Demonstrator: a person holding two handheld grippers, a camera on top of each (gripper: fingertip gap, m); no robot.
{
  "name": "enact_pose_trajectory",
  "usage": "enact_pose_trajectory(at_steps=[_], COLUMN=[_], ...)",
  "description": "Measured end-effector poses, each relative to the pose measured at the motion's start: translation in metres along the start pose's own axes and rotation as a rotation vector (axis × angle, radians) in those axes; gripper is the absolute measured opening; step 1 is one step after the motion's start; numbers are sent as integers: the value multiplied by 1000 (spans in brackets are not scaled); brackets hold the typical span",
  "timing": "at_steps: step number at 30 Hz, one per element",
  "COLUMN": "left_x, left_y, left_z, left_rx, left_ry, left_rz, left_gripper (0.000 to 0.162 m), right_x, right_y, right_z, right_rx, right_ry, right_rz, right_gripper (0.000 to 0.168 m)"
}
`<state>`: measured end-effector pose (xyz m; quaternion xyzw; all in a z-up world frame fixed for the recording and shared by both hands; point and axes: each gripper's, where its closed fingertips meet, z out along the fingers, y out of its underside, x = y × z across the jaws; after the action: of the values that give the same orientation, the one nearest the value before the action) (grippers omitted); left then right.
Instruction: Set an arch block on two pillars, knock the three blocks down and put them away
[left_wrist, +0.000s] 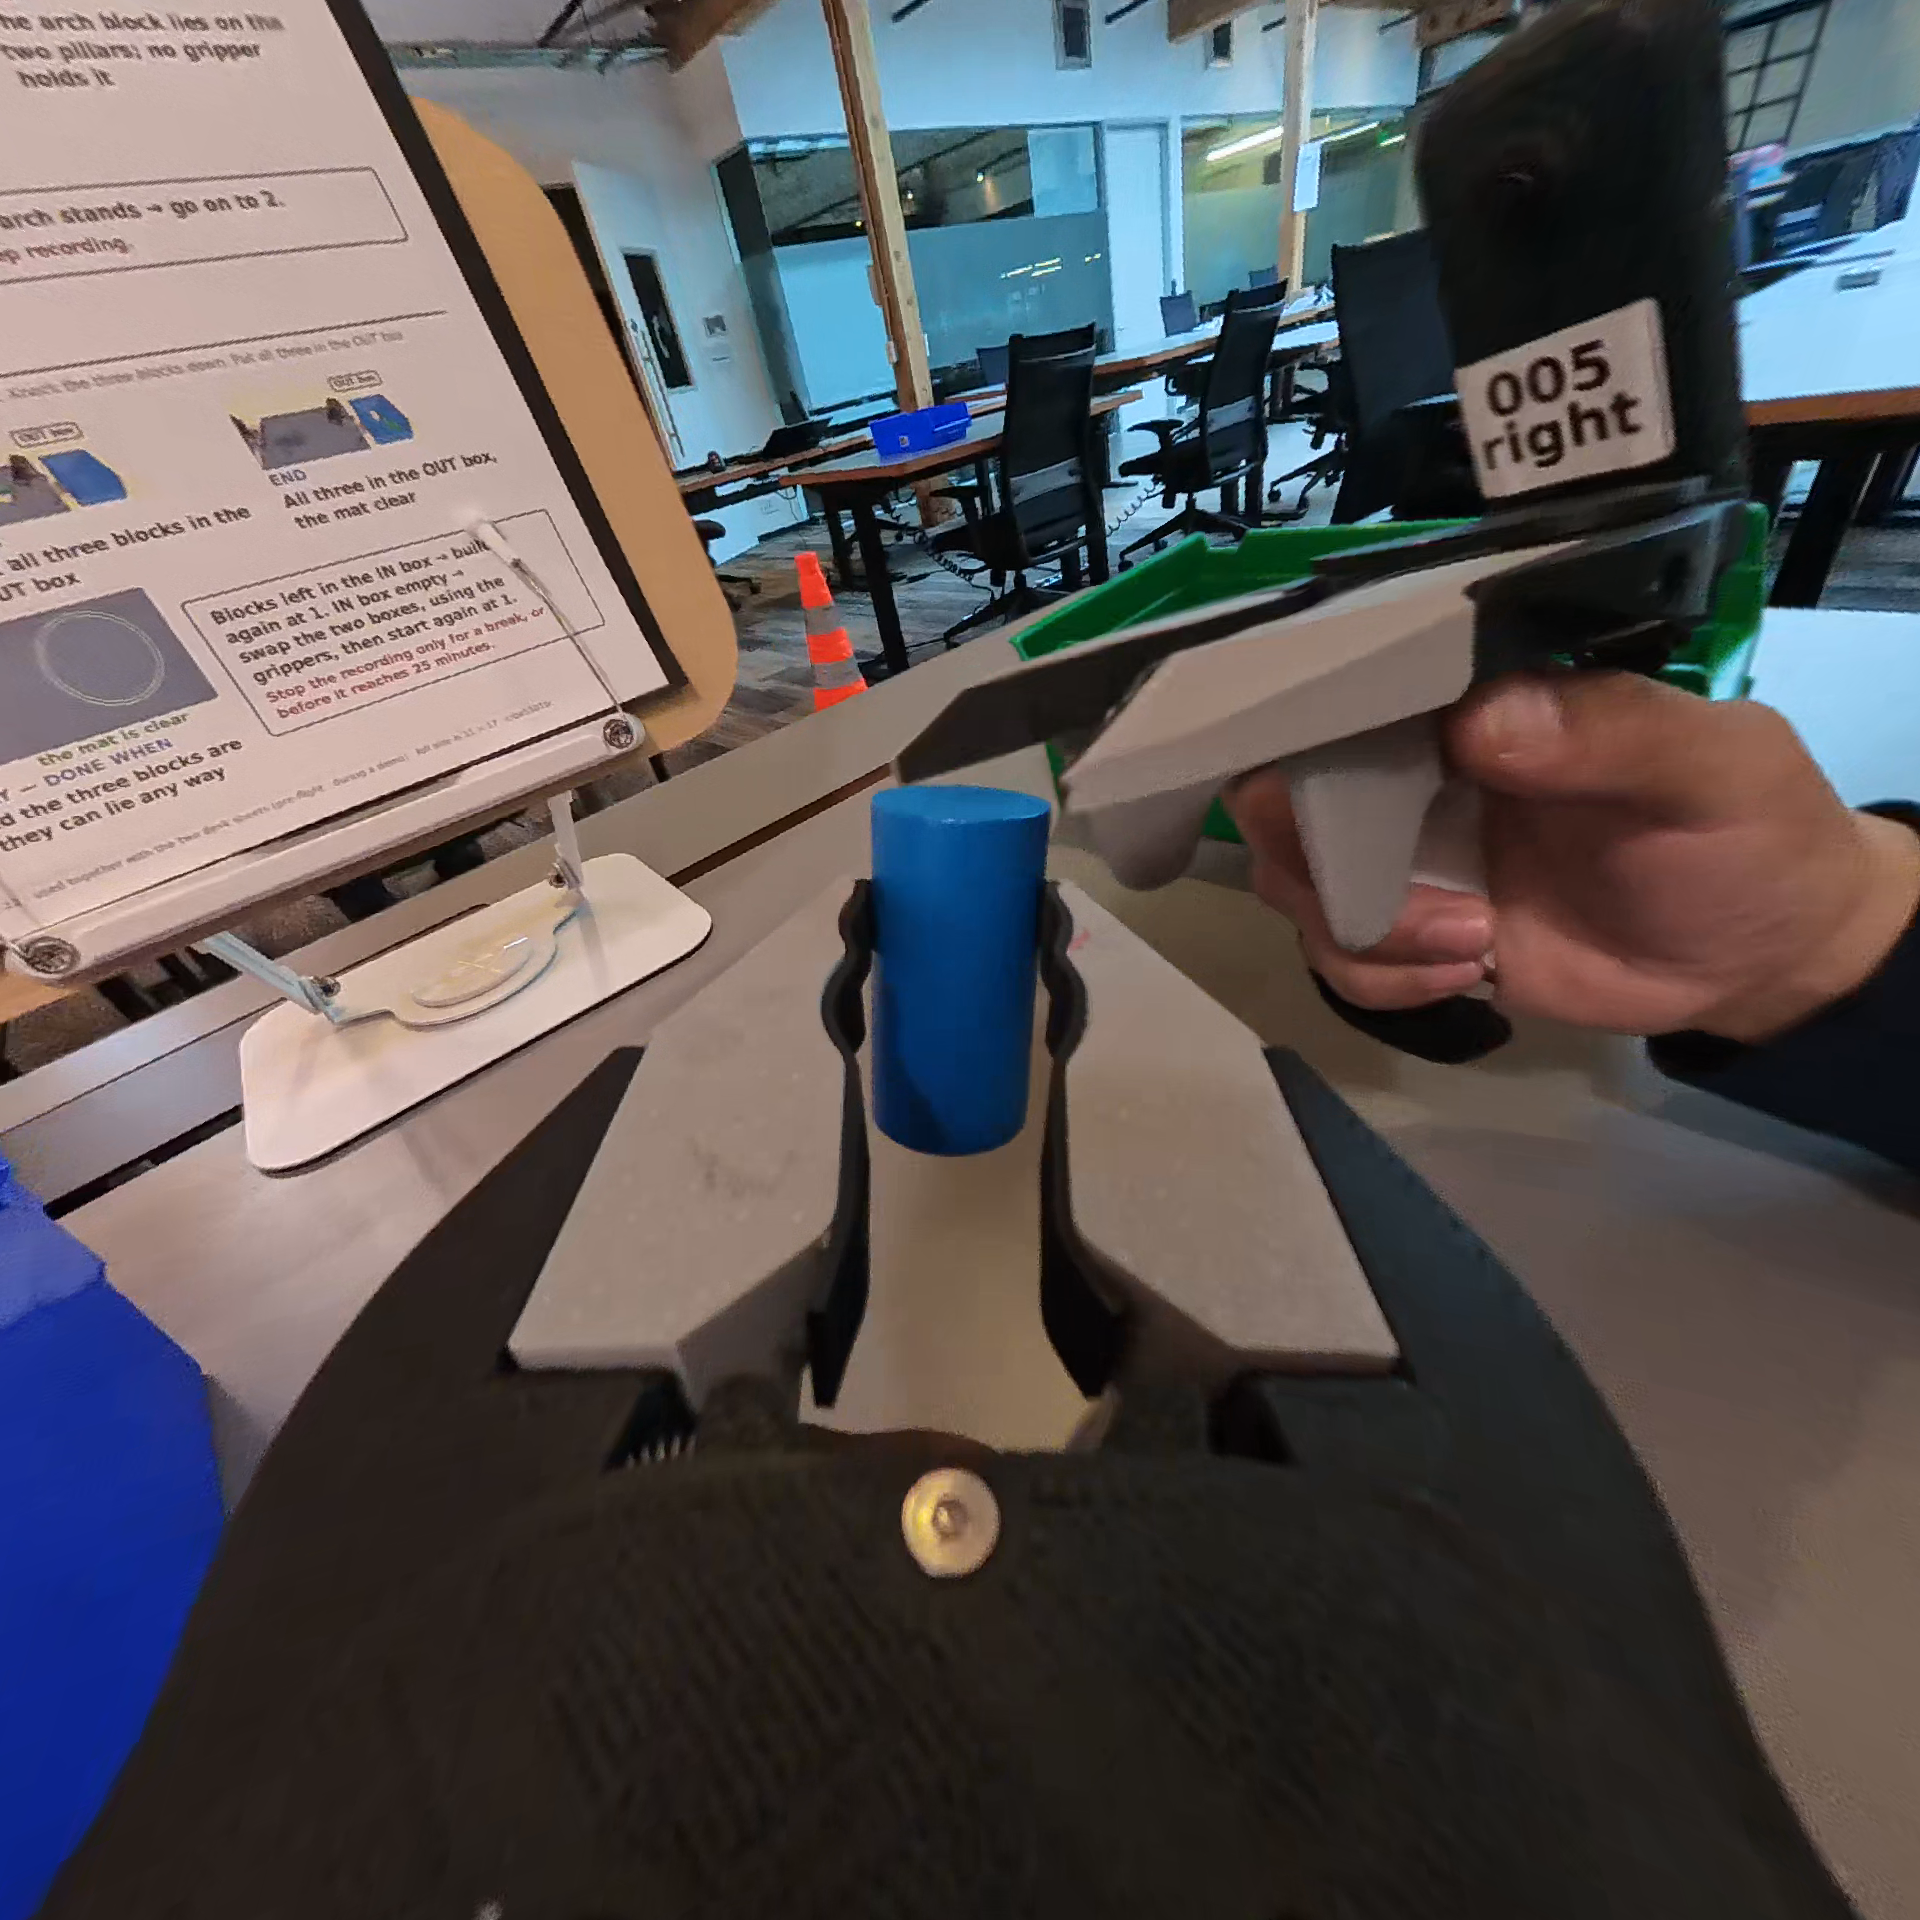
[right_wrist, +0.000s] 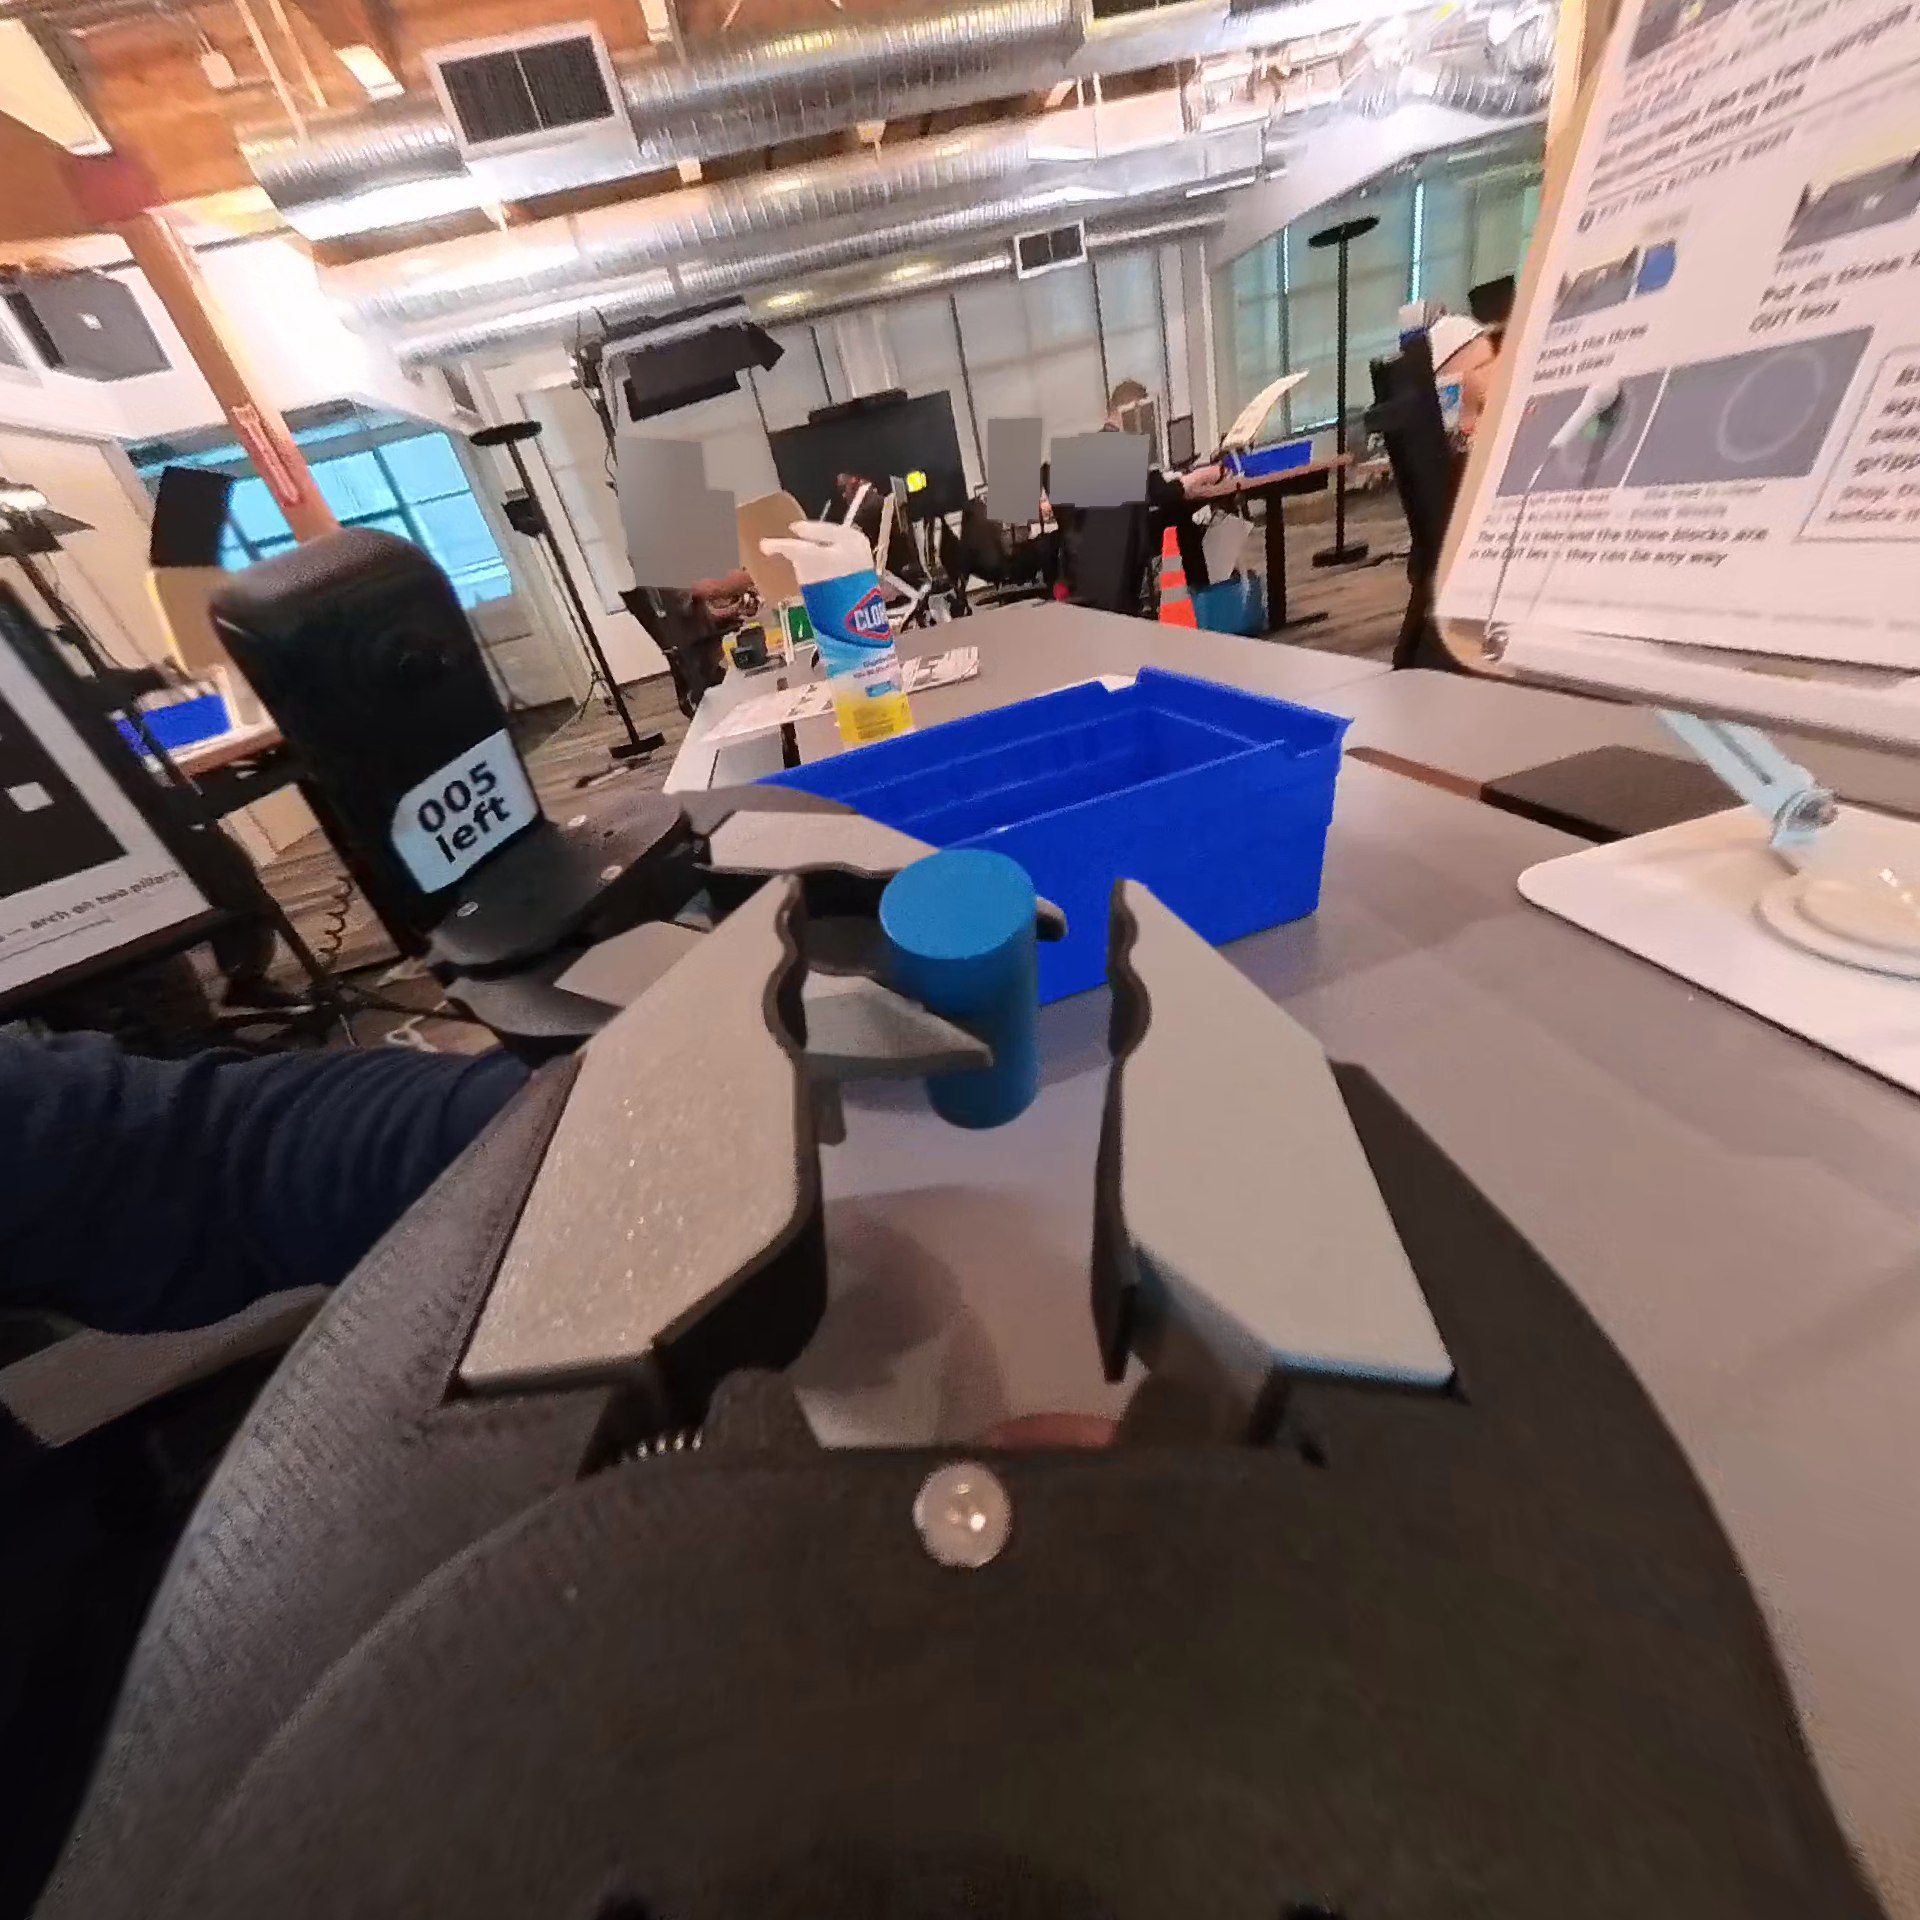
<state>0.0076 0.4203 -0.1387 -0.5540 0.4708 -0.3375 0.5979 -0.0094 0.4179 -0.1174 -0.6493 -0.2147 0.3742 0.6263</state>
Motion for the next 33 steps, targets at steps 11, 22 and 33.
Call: enact_pose_trajectory(at_steps=[11, 22, 33], left_x=[-4, -7, -11], left_y=[30, 86, 101], left_z=[10, 23, 23], left_rx=[-122, -347, -415], left_ry=[-153, -74, -87], left_rz=[155, -59, -56], left_gripper=[29, 45, 46], right_x=[21, 76, 106], right_y=[45, 73, 87], right_z=[13, -6, -35], right_rx=[-231, -407, -535], right_ry=[157, 471, 611], right_rz=[-30, -137, -151], right_gripper=[29, 29, 30])
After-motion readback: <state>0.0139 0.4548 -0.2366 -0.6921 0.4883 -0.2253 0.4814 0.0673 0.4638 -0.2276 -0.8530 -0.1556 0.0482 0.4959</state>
